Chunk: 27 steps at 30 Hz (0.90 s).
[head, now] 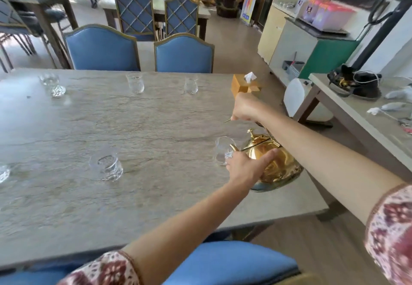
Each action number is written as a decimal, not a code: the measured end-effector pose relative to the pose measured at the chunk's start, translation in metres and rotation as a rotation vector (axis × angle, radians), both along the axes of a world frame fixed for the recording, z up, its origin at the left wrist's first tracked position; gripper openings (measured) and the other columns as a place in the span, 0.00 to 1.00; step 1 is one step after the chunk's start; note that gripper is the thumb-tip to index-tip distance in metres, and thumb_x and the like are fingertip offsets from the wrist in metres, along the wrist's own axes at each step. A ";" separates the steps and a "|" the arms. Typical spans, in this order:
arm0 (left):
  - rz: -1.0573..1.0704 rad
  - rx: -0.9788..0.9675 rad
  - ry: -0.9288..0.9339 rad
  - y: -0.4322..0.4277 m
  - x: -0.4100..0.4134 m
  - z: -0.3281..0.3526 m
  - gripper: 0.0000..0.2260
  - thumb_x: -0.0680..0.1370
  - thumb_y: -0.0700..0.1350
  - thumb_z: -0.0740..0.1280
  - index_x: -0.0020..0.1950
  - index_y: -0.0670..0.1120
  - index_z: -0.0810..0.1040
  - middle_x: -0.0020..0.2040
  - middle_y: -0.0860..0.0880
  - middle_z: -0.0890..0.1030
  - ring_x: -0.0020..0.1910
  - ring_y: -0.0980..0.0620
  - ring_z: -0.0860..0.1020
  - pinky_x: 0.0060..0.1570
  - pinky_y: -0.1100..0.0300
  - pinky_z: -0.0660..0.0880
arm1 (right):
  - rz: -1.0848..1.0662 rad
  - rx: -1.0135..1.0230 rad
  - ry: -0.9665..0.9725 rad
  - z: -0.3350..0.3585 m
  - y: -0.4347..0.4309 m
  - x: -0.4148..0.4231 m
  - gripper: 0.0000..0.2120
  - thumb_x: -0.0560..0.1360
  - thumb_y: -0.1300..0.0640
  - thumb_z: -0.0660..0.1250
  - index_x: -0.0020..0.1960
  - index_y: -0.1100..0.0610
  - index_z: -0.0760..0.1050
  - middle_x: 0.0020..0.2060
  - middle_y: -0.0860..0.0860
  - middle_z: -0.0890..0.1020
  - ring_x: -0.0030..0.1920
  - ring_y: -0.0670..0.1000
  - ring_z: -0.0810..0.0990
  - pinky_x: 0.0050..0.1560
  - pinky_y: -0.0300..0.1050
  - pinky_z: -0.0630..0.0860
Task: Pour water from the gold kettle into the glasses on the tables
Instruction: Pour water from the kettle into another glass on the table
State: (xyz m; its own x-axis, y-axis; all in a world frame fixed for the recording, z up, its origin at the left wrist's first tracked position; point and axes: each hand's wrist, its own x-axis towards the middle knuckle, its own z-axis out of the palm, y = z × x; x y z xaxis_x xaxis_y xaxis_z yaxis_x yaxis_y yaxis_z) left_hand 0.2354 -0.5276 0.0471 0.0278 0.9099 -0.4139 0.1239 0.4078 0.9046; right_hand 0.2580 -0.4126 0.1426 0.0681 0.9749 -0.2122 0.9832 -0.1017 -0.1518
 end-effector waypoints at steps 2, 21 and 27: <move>0.030 -0.027 -0.004 -0.002 0.005 0.009 0.59 0.43 0.81 0.65 0.63 0.43 0.72 0.60 0.43 0.78 0.62 0.43 0.76 0.61 0.46 0.77 | 0.027 -0.015 -0.029 -0.002 0.005 0.001 0.16 0.74 0.60 0.71 0.32 0.61 0.69 0.30 0.54 0.74 0.27 0.51 0.72 0.30 0.40 0.68; 0.096 -0.049 0.094 0.014 0.027 0.007 0.50 0.58 0.74 0.70 0.64 0.35 0.72 0.62 0.39 0.75 0.63 0.40 0.72 0.61 0.43 0.75 | 0.134 -0.156 -0.228 0.002 0.019 -0.009 0.13 0.76 0.53 0.69 0.45 0.64 0.78 0.42 0.56 0.80 0.41 0.55 0.77 0.46 0.46 0.74; 0.094 -0.038 0.088 0.016 0.024 0.007 0.49 0.59 0.73 0.70 0.64 0.35 0.73 0.63 0.39 0.74 0.64 0.41 0.70 0.61 0.44 0.74 | 0.120 -0.099 -0.206 0.000 0.021 -0.013 0.16 0.74 0.54 0.71 0.34 0.62 0.72 0.34 0.55 0.79 0.39 0.55 0.78 0.47 0.48 0.77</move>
